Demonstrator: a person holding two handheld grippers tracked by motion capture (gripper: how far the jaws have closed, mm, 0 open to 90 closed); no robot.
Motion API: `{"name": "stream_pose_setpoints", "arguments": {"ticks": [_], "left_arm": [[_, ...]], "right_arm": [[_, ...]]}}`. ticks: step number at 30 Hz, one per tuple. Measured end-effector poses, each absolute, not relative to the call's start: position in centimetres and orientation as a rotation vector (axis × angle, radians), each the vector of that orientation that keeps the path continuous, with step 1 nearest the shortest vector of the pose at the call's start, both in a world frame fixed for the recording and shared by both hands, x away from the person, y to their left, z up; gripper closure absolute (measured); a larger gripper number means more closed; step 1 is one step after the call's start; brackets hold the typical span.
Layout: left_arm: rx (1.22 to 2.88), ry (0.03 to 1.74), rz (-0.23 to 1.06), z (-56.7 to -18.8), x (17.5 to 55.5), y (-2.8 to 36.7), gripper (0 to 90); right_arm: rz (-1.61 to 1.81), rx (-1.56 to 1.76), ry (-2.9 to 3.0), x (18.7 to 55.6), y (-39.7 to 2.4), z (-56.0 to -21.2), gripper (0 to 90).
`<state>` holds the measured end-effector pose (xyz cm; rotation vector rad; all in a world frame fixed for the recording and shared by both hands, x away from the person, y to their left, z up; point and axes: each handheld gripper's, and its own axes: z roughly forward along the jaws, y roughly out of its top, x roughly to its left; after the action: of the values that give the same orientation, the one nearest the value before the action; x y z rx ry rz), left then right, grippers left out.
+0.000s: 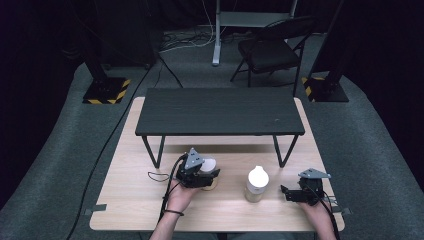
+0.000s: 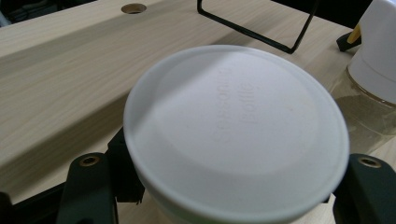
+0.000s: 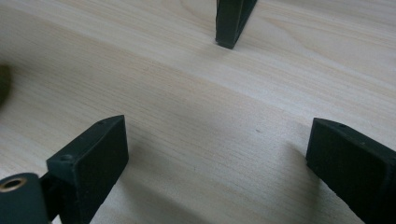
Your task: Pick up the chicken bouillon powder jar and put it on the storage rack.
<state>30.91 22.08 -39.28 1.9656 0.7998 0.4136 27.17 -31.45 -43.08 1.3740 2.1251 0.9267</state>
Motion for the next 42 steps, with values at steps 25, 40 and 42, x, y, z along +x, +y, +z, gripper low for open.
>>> {"name": "stream_pose_setpoints", "arguments": {"ticks": [25, 40, 42], "left_arm": [[1.914, 0.765, 0.446, -35.2, 29.0, 23.9, 33.1], [1.910, 0.728, 0.478, -31.8, 28.4, 24.7, 33.1], [1.912, 0.721, 0.487, -31.3, 28.3, 24.7, 33.1]], "right_arm": [[0.926, 1.374, 2.125, 27.2, -31.4, -43.1, 4.8], [0.927, 1.374, 2.125, 27.2, -31.4, -43.1, 4.8], [0.927, 1.374, 2.125, 27.2, -31.4, -43.1, 4.7]]}}
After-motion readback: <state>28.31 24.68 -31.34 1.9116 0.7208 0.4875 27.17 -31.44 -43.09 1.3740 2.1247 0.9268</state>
